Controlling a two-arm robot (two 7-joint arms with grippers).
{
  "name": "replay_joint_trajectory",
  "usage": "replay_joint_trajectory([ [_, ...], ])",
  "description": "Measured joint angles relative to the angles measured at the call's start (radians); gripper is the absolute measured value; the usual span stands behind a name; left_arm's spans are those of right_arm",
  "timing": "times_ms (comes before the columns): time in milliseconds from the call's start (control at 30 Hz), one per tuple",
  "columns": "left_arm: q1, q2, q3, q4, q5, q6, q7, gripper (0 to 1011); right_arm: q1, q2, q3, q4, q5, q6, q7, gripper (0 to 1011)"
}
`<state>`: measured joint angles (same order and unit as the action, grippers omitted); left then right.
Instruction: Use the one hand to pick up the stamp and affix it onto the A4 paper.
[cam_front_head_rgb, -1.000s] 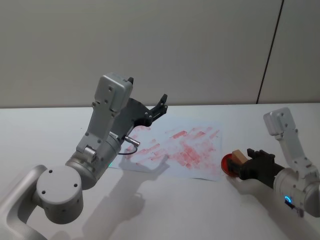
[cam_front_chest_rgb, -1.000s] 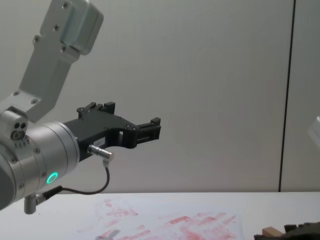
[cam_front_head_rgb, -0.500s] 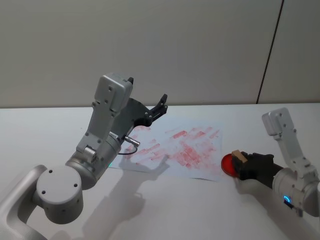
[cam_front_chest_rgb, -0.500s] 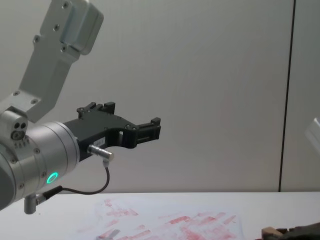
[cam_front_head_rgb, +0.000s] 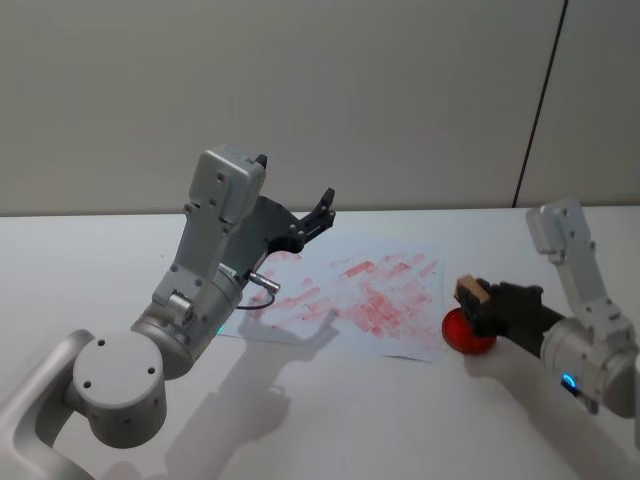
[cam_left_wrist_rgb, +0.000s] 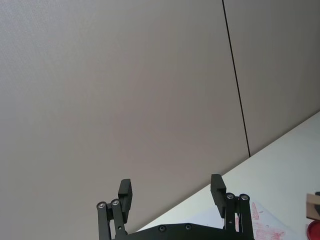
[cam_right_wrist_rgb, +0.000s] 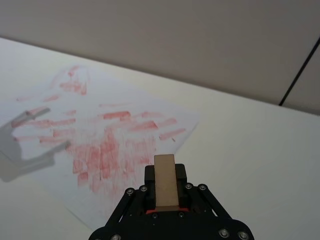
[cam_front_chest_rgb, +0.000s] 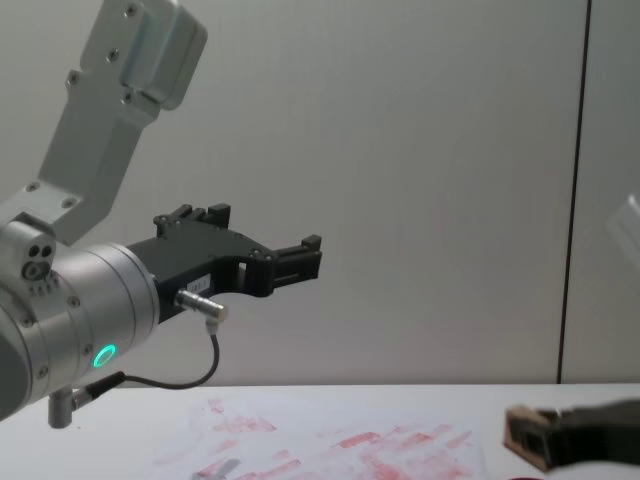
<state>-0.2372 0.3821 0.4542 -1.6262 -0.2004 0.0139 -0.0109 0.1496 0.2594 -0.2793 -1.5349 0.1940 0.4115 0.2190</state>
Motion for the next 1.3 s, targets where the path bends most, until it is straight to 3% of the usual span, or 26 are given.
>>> replay_joint_trajectory([
  [333, 0.0, 0.0, 0.0, 0.0, 0.0, 0.0, 0.0, 1001, 0.058, -0.044, -0.015, 0.012, 0.018, -0.071, 0.06, 220],
  [500, 0.0, 0.0, 0.0, 0.0, 0.0, 0.0, 0.0, 1001, 0.082, -0.065, -0.029, 0.031, 0.017, -0.073, 0.086, 220],
  [833, 0.0, 0.0, 0.0, 0.0, 0.0, 0.0, 0.0, 1001, 0.127, -0.108, -0.068, 0.103, -0.033, -0.025, 0.145, 220],
  [1300, 0.0, 0.0, 0.0, 0.0, 0.0, 0.0, 0.0, 1001, 0.152, -0.13, -0.103, 0.194, -0.112, 0.023, 0.175, 221],
])
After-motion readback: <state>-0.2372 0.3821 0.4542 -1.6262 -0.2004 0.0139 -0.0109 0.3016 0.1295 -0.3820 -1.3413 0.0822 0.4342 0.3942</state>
